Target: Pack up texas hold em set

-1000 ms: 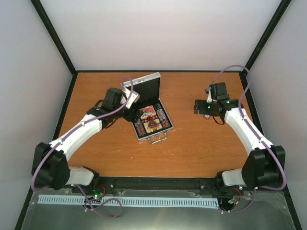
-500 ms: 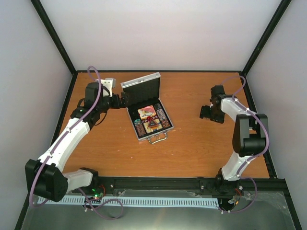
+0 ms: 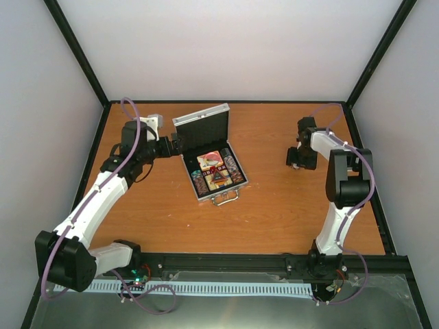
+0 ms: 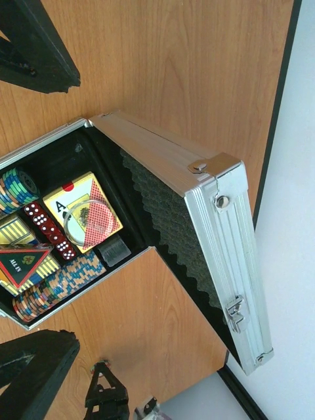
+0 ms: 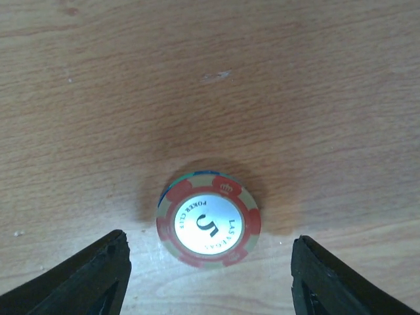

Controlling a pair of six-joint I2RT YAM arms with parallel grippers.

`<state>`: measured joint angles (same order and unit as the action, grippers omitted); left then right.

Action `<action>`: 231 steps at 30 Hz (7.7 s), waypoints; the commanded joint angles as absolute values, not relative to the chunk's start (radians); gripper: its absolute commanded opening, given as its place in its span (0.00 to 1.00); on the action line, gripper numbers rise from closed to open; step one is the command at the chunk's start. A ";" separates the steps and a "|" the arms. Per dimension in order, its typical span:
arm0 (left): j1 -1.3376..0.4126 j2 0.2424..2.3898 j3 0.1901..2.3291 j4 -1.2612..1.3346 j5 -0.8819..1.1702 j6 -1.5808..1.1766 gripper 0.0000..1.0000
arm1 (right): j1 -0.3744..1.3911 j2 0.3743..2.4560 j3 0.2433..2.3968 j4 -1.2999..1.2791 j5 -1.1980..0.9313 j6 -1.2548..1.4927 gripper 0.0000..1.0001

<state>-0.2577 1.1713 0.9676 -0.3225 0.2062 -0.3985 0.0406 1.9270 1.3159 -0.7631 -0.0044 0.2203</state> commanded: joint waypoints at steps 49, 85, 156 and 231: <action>-0.247 1.221 0.966 -0.310 0.359 -0.465 1.00 | 0.132 1.983 1.328 -0.853 -0.028 0.147 0.38; -0.359 1.463 1.020 -0.165 1.003 -0.632 0.70 | 0.650 1.463 1.301 -0.676 -0.347 -0.077 0.39; -0.368 1.525 1.213 -0.657 0.435 0.143 0.01 | 0.561 1.297 1.095 -0.582 -0.123 0.032 0.83; -0.532 2.056 1.461 -0.289 0.298 0.673 0.01 | 0.307 1.207 0.882 -0.465 -0.260 0.298 0.84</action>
<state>-0.5247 2.0293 1.4296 -0.2596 0.2100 0.6384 0.3145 1.1980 0.8883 -0.4755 -0.2443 0.2939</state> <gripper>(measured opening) 0.036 0.844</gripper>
